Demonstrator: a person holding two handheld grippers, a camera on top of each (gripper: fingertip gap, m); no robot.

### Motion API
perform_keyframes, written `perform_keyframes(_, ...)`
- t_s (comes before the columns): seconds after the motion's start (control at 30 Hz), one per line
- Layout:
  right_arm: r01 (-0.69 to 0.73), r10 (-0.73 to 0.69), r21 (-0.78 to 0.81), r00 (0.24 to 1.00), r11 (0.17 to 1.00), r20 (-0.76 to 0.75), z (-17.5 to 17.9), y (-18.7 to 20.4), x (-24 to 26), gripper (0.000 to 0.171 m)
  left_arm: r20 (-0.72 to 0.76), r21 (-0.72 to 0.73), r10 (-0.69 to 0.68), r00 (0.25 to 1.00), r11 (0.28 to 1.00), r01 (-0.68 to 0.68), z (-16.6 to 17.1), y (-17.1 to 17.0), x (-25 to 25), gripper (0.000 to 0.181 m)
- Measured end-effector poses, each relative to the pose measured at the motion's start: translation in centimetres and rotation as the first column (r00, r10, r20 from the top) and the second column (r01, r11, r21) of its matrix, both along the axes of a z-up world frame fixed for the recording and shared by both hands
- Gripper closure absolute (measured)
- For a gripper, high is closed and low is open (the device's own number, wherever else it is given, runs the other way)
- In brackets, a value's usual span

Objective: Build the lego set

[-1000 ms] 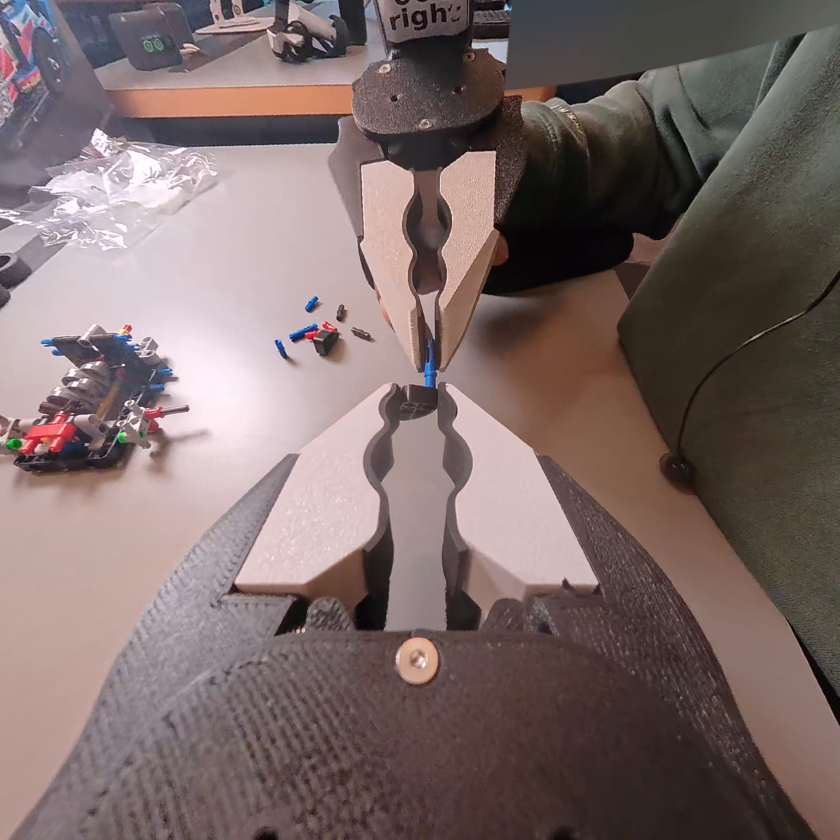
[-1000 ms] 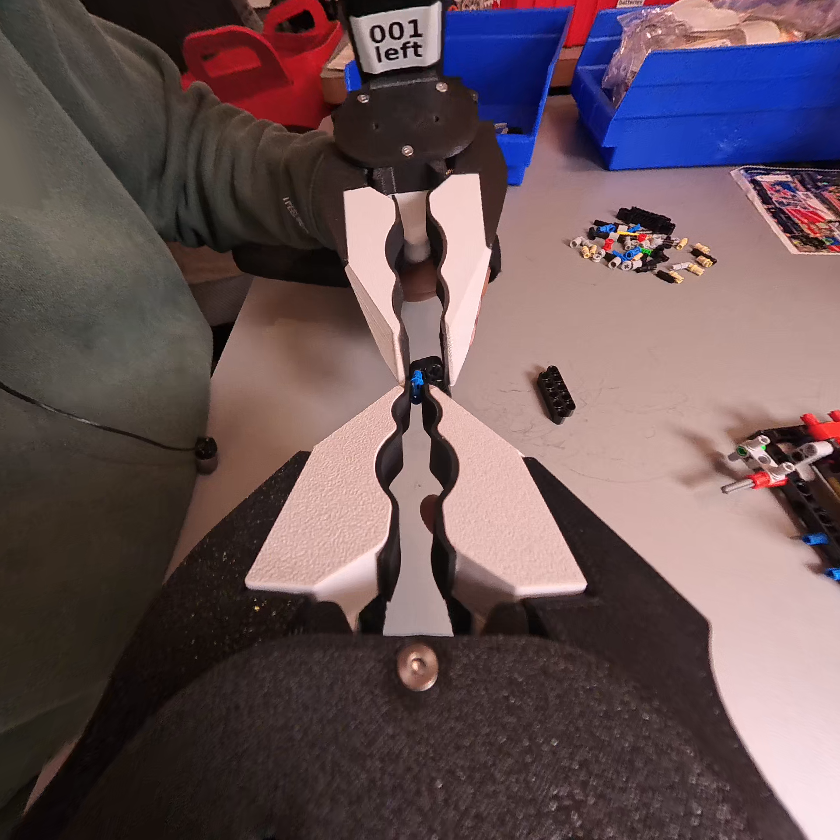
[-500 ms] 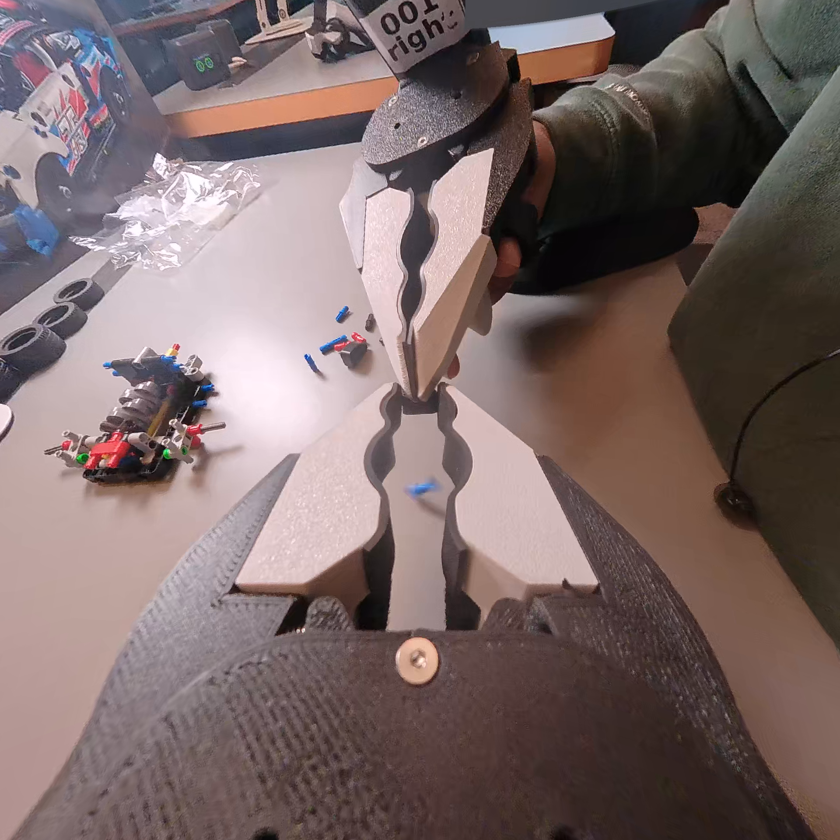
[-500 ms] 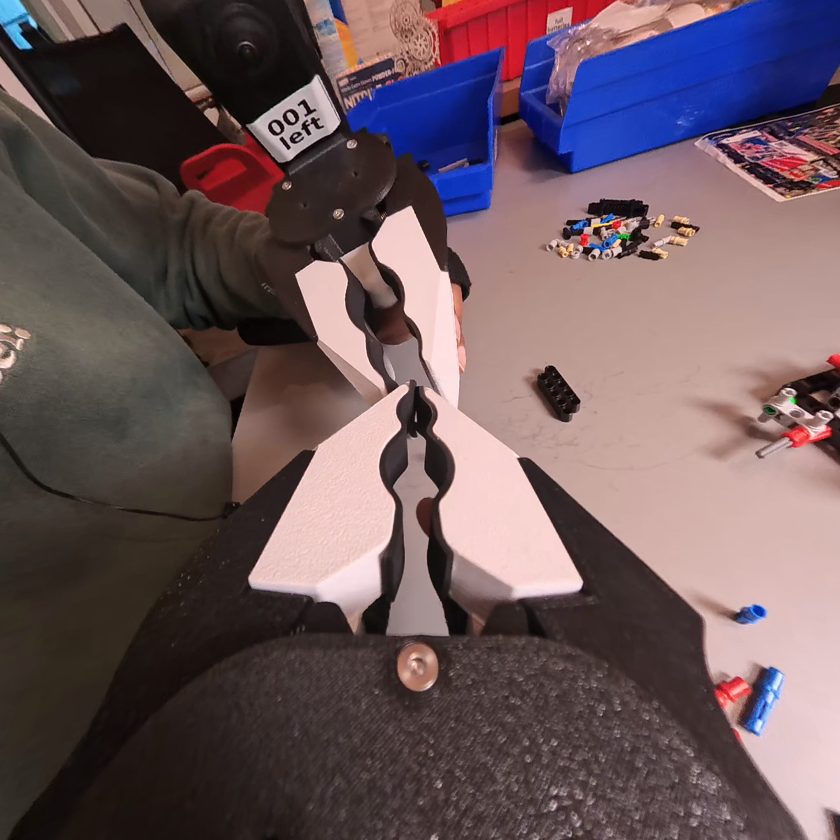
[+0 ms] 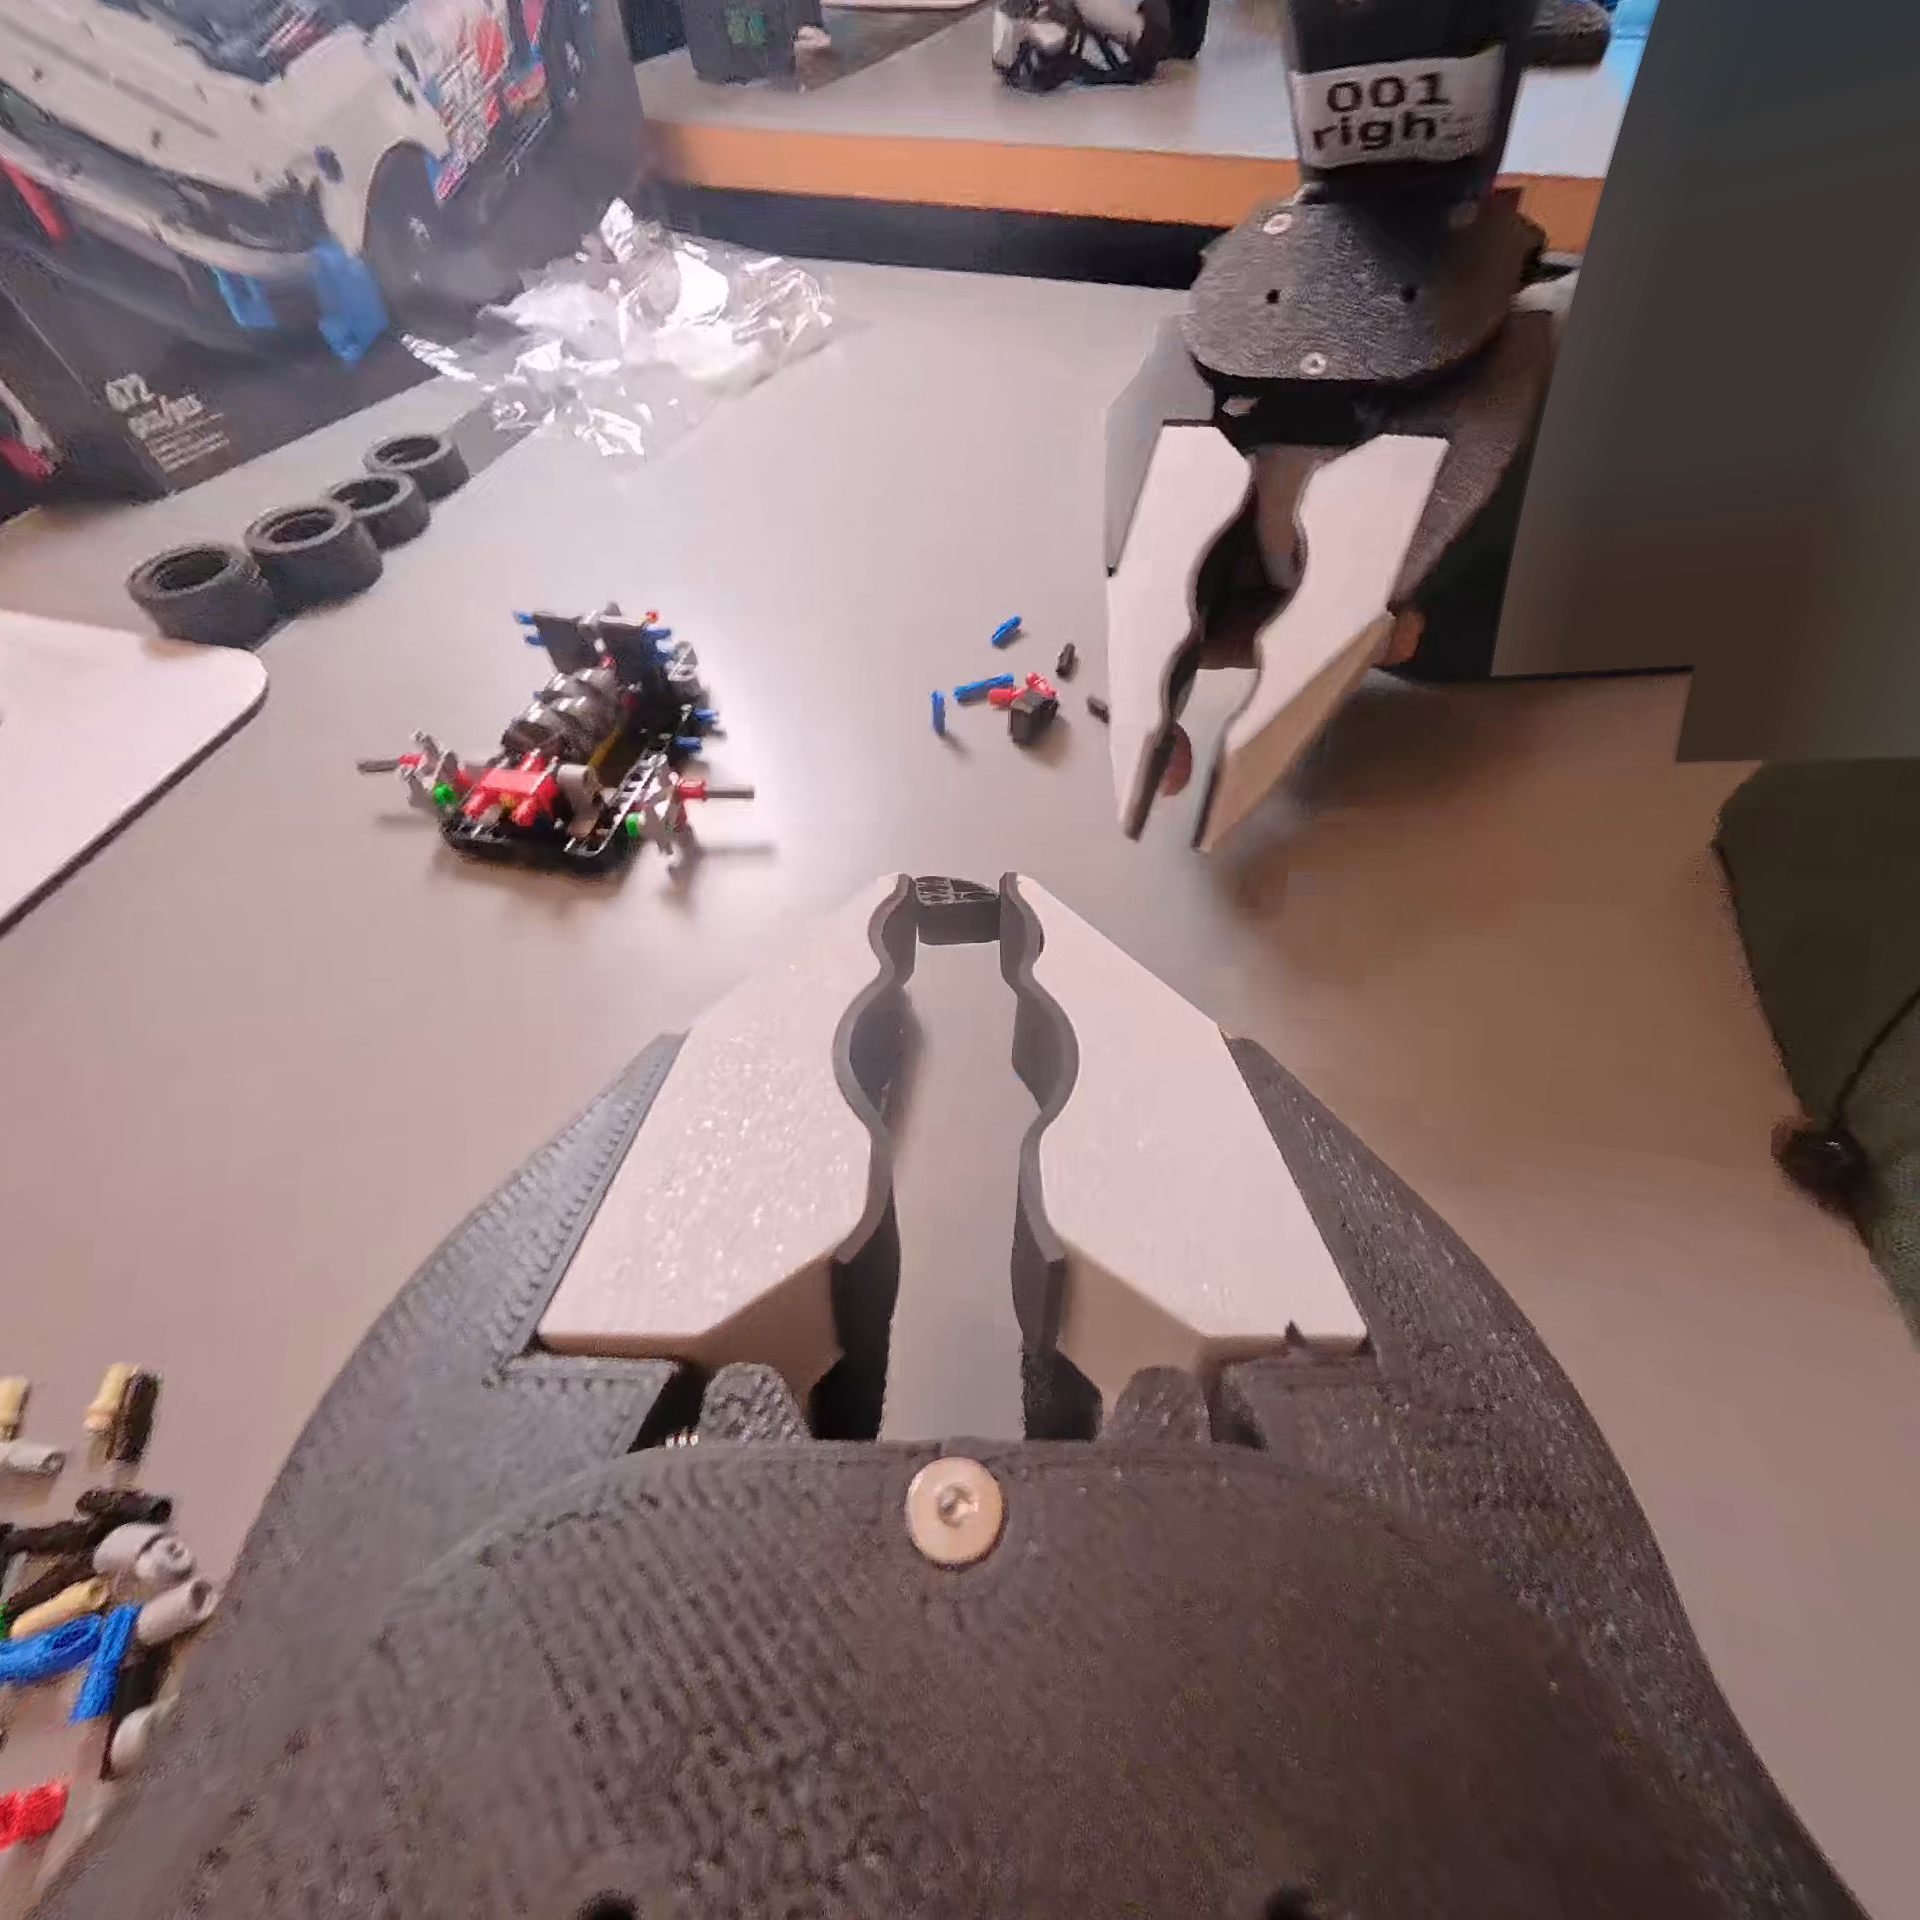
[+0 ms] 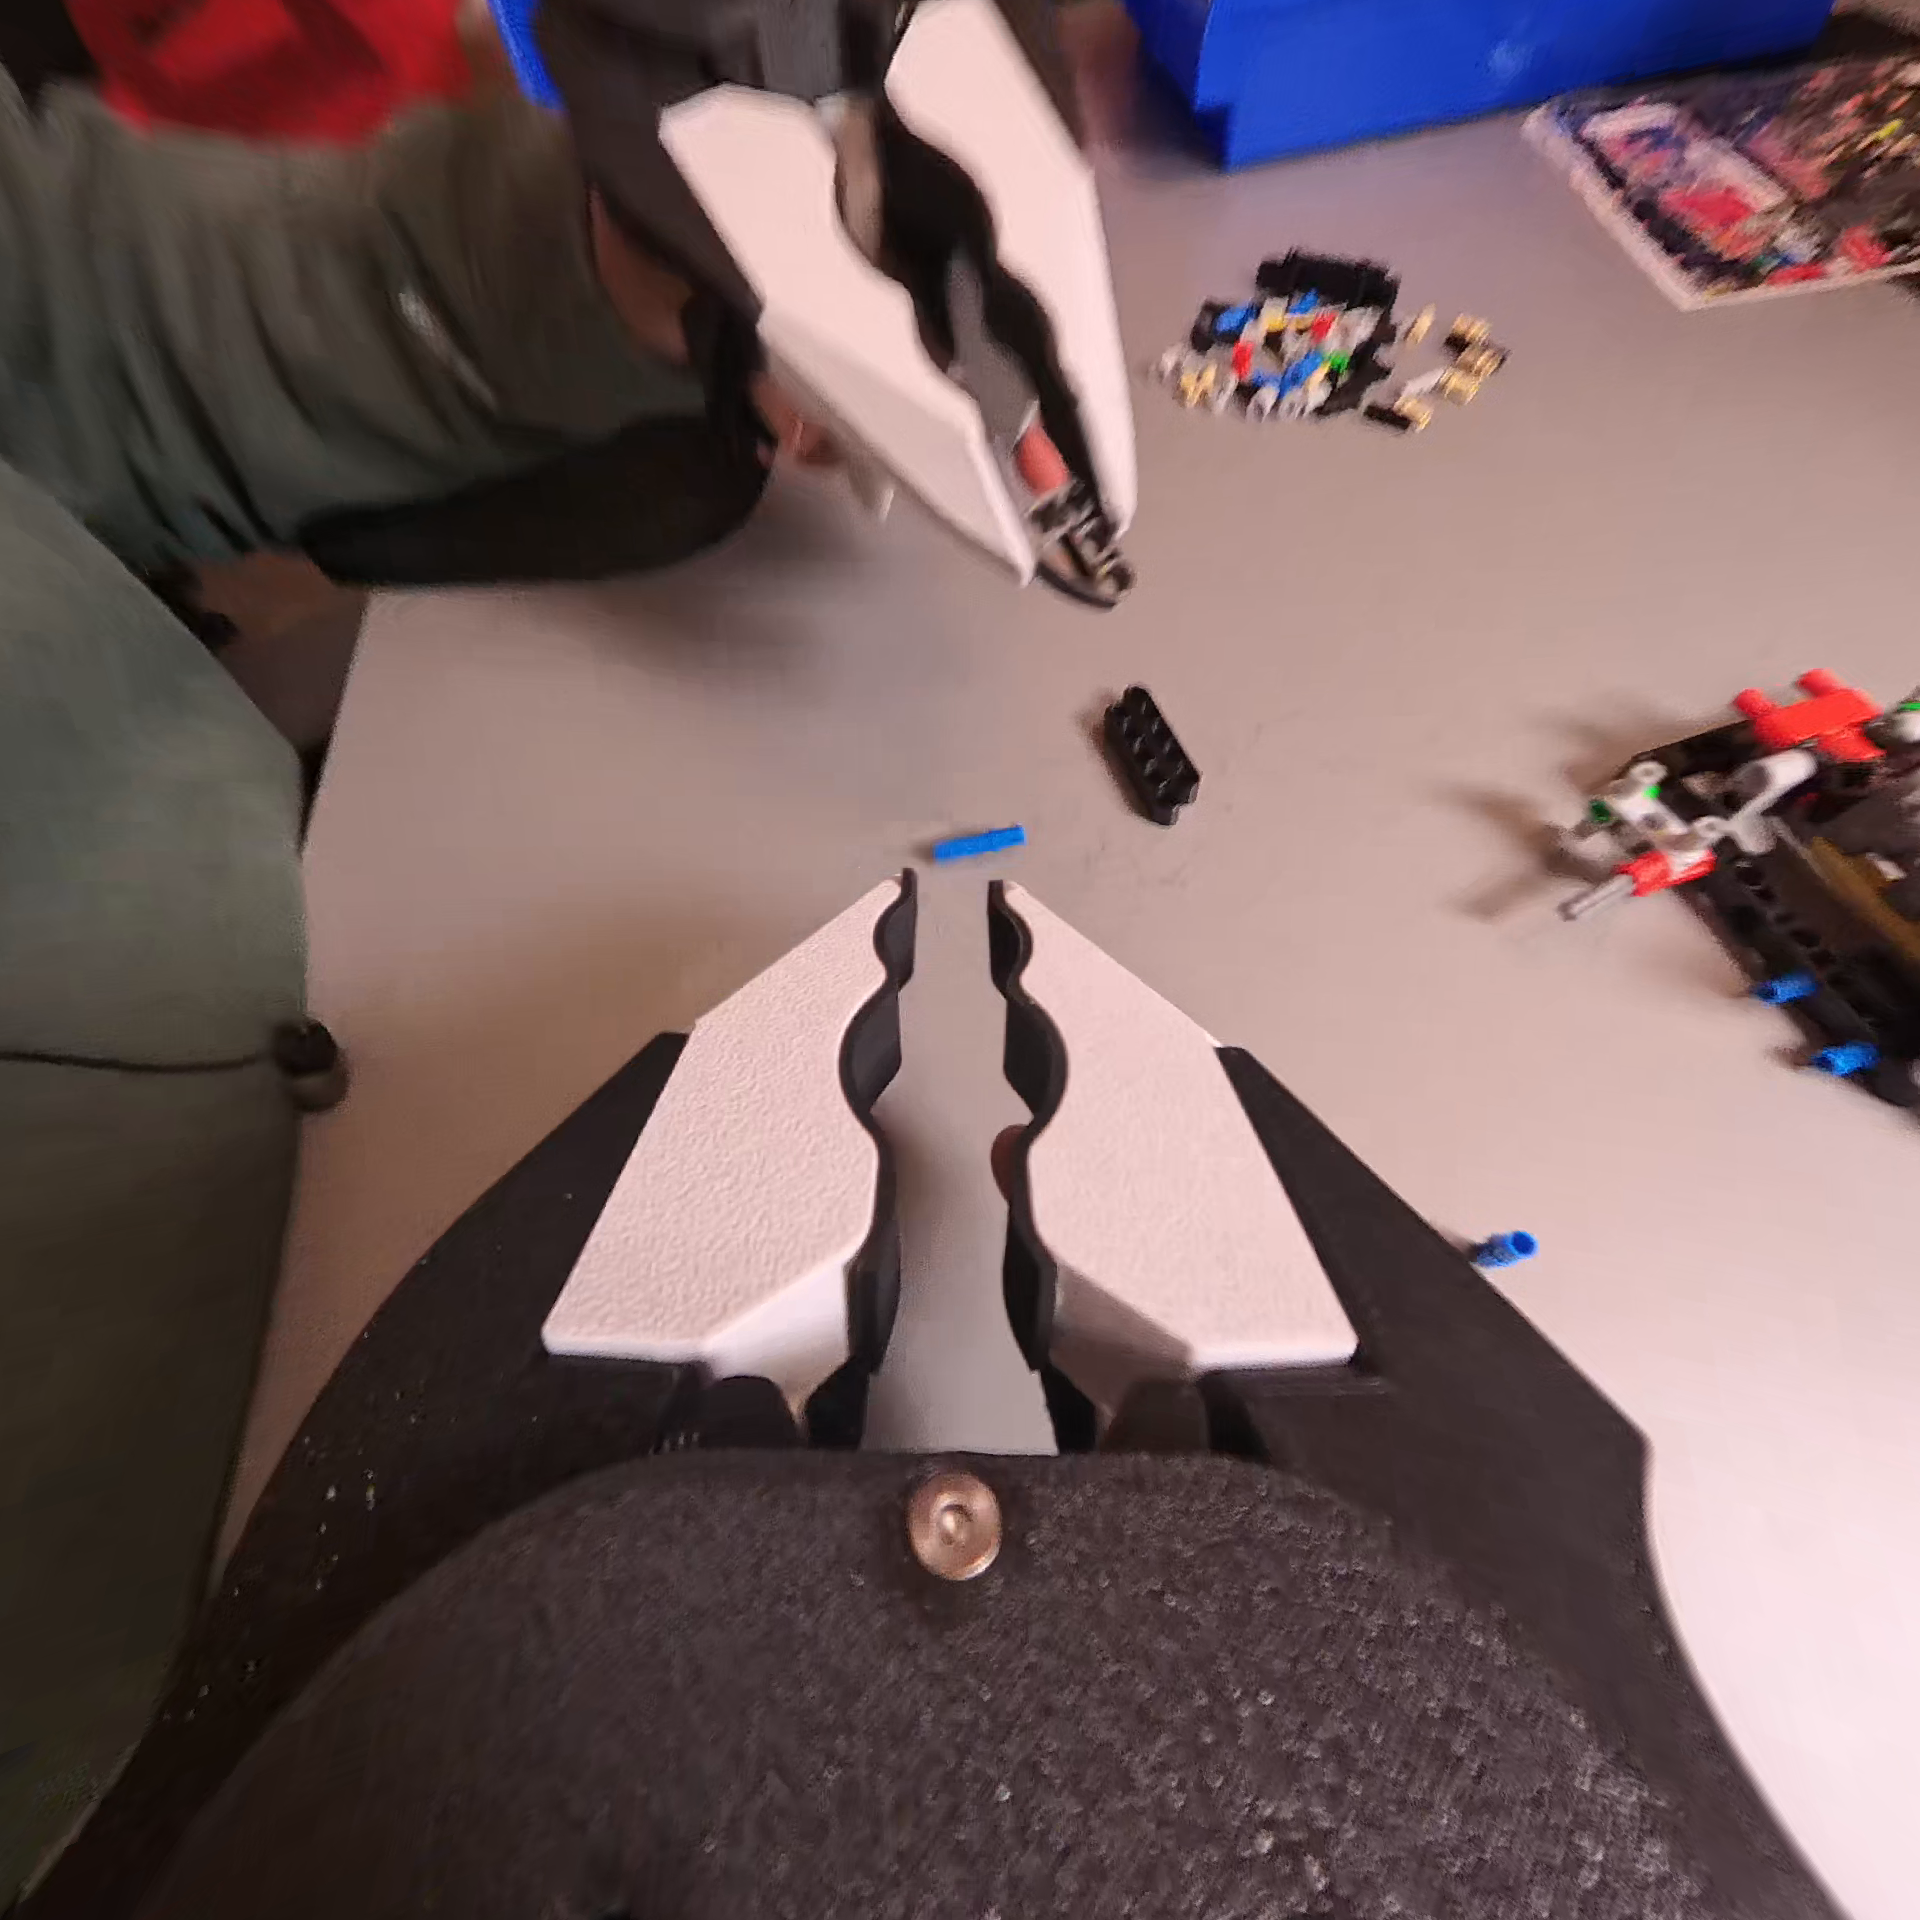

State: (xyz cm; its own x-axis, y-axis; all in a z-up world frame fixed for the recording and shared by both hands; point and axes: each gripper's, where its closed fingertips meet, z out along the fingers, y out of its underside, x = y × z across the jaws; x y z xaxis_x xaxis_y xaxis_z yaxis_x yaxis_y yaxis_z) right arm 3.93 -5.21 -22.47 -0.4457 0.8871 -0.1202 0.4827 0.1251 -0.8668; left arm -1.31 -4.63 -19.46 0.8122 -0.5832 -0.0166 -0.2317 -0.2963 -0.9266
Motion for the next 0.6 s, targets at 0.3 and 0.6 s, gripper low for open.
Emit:
perform_keyframes(0.3,-0.097,0.06,0.209,0.982,0.973,0.179,-3.4,-1.5,-2.2,0.142,-0.141,-0.169,-0.071,0.987,0.984,0.047,-4.6,-1.2,-1.2,0.167)
perform_keyframes(0.6,-0.225,0.159,0.28,0.958,0.933,0.239,-3.8,-5.4,-6.5,0.136,-0.211,-0.199,0.002,0.977,0.979,-0.045,-4.8,-2.3,-5.4,0.167)
